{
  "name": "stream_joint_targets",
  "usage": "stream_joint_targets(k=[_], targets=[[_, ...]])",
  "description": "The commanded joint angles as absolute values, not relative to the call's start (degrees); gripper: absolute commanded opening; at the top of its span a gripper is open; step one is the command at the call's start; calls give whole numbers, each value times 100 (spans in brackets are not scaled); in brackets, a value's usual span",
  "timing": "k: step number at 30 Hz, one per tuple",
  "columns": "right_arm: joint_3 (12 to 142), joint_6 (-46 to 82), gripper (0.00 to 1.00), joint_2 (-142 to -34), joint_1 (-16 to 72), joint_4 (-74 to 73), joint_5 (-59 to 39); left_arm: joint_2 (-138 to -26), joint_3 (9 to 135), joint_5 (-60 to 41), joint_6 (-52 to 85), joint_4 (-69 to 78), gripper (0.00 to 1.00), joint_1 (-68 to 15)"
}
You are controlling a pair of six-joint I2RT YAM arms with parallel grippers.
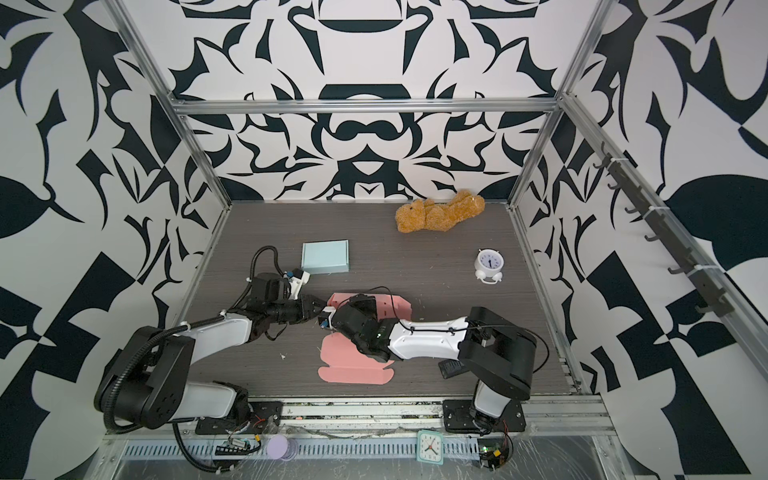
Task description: Fold the paper box
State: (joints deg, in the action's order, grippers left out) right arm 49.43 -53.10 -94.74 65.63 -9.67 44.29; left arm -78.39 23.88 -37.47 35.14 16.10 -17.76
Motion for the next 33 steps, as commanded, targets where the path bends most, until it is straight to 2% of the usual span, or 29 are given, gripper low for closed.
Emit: stream_joint_targets(k=[1,18,33], targets=[[4834,-5537,0,-9352,6644,-1362,4478,-7662,2171,-3595,3489,1694,31,-1872],[4496,-5936,0,-9405,6822,-2033,4673,-6559,1366,-3046,3446,2022,42,-2221],[4356,-6036,0,-9356,6973,-2179,4728,-6431,1109,-2291,3349,2408,52,-2843]])
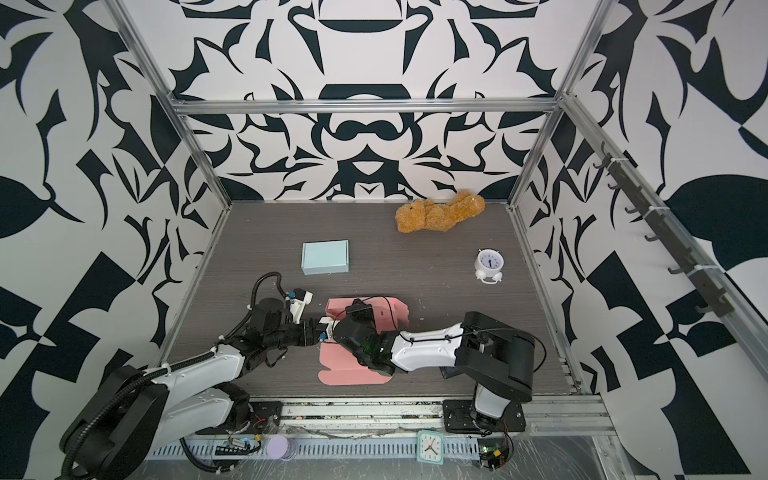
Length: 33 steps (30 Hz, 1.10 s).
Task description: Fold the paper box
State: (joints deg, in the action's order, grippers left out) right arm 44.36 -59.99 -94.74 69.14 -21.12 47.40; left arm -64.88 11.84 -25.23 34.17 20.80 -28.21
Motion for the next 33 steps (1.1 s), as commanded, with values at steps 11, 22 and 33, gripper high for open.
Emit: stream_joint_targets(k=[11,22,33], targets=[[4332,-5979,0,-9343,7143,-2171,4880,-6669,1167,-1933,2998,3038,54,-2940],[4407,-5583,0,-9246,7217,-1848,4901,-6948,980,-1344,2644,4087,47,-3416],[4438,-5312,0,-9155,7336,-1622,4904,-6891,835,-528,2354,4148,40,-3636]])
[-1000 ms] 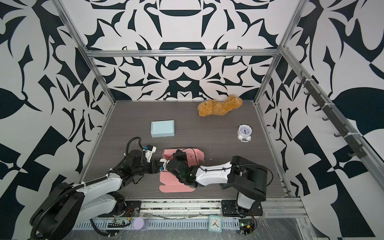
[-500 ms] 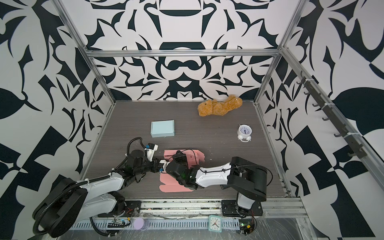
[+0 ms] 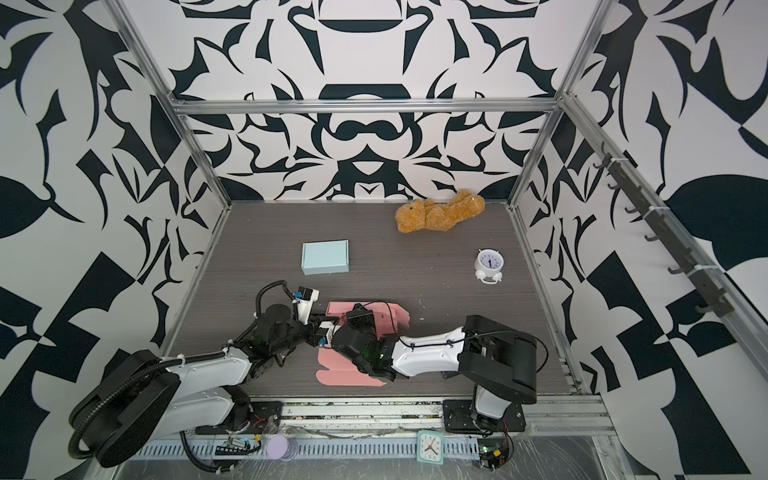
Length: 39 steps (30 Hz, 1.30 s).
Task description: Fold the paper box
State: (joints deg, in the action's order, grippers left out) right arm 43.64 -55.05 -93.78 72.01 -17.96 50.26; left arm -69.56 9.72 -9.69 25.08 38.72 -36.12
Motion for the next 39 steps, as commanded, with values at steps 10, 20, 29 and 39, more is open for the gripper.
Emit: stream_joint_targets(k=[10,20,29,39], targets=[[4557,-5177,2,-9231,7421,-1551,4924,-6932,811,-262,2176,4135,26,-3783],[4576,-4834,21,-9132,7555,-1362,4933,-6949,861,-73,2011,4096,20,-3911],[4587,-3511,53,-8151,7581,-373,4166,-6856,928,76,1852,3947,18,-3951],[5595,-1866,77,-7332,7376,791,2400,-6804,1157,241,1577,3758,18,-4047]])
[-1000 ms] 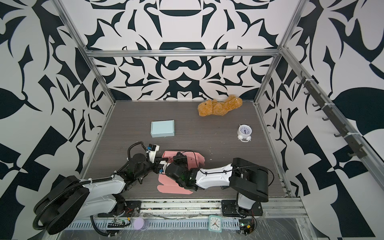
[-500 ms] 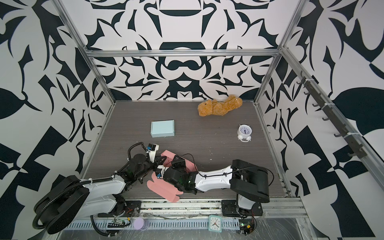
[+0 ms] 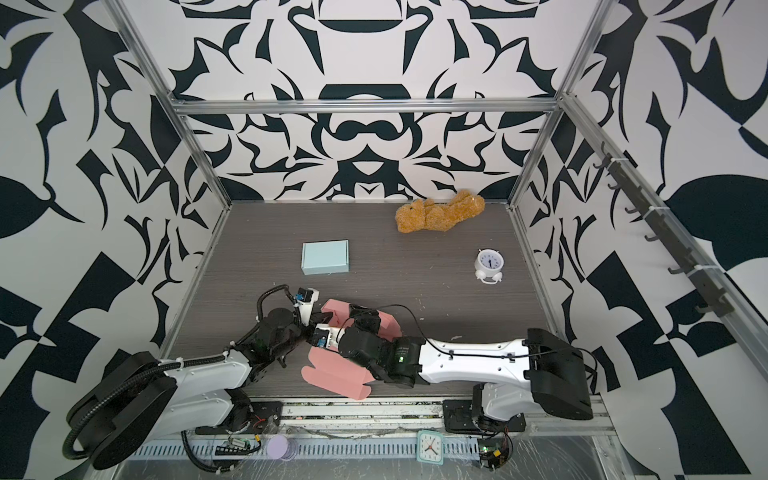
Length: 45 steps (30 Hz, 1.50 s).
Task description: Fold the paper box
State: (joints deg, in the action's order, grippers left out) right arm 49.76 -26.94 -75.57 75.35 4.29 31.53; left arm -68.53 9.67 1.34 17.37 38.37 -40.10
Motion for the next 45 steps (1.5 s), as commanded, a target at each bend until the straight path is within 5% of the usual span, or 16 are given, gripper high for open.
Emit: stream_joint_targets(k=[1,9,22,34,45], targets=[[5784,-1676,77,-7353,7269,968,2235,-6832,1178,258,1568,3755,18,-4056],[6728,707,76,-7965,5348,1837,-152,-6923,1366,397,1401,3674,18,-4218],[6134,2365,69,-8904,4315,901,-2421,-7257,1666,501,1225,3665,18,-4375],[5781,2648,66,-9263,4061,580,-2739,-7591,1719,579,1193,3774,18,-4430],[5582,2766,50,-9453,4060,394,-2890,-7769,1670,692,1209,3933,18,-4447]])
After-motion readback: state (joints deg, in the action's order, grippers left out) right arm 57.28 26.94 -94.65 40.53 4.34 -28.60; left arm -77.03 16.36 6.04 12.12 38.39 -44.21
